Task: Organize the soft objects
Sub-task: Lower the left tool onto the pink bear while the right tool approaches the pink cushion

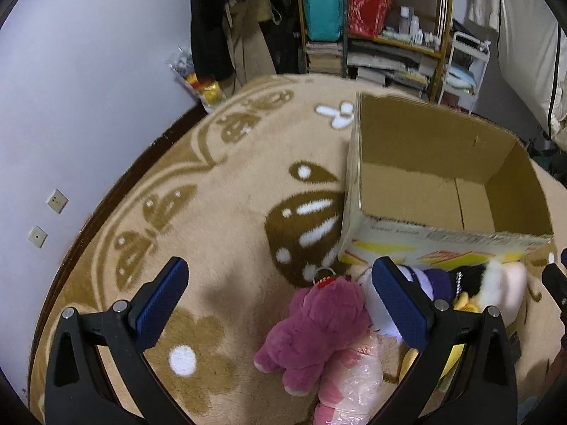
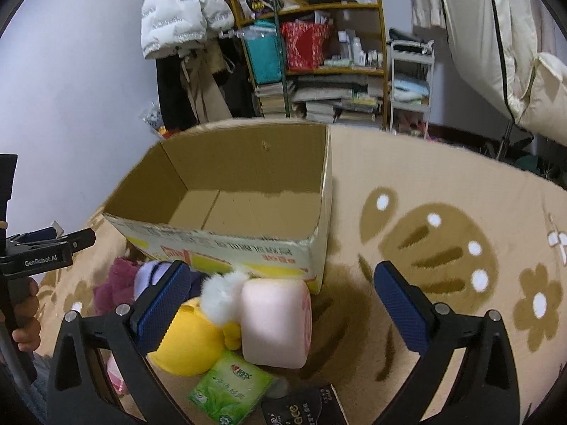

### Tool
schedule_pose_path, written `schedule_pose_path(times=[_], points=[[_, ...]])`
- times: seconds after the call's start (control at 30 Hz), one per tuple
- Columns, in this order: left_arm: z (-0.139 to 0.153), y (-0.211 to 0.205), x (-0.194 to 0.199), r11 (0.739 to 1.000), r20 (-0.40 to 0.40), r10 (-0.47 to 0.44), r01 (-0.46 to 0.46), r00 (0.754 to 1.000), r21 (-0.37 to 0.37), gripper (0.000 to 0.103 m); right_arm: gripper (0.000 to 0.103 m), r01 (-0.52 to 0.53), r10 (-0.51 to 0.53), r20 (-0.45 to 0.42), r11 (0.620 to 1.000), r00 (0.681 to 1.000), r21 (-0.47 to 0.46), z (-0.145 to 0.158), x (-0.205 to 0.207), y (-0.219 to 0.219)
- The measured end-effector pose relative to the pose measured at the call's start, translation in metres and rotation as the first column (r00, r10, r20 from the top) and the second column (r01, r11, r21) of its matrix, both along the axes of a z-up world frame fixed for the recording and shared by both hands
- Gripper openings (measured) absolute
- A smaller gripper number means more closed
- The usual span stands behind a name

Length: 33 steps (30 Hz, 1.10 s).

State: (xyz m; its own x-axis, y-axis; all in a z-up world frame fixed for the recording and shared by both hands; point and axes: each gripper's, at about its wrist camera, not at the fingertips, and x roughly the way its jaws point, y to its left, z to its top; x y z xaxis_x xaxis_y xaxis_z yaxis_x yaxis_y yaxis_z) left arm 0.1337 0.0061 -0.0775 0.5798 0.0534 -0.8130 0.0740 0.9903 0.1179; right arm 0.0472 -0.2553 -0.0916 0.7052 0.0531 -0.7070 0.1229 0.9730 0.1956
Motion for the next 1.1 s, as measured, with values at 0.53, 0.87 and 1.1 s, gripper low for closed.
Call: schedule_pose_path(times=[0.53,0.87,1.1], points=[[-0.050,-0.004,0.014,0.999,-0.180,-0.038,0.040,0.983,0.009,0.102,0.099,0.001,0.010,-0.130,0.997,0.992,0.083,-0.046,0.024,-0.008],[-0.066,-0.010,0.015,0.997,-0.244,-0.062,0.072,0.968,0.034,0.102,0.087,0.006,0.017,-0.151,0.989,0.988,0.149,-0.061,0.026,-0.012],[-0.067,-0.012,0.012,0.995,-0.242,-0.068,0.083,0.968,0.052,0.102,0.087,0.008,0.015,-0.149,0.989,0.989,0.150,-0.058,0.025,-0.012]])
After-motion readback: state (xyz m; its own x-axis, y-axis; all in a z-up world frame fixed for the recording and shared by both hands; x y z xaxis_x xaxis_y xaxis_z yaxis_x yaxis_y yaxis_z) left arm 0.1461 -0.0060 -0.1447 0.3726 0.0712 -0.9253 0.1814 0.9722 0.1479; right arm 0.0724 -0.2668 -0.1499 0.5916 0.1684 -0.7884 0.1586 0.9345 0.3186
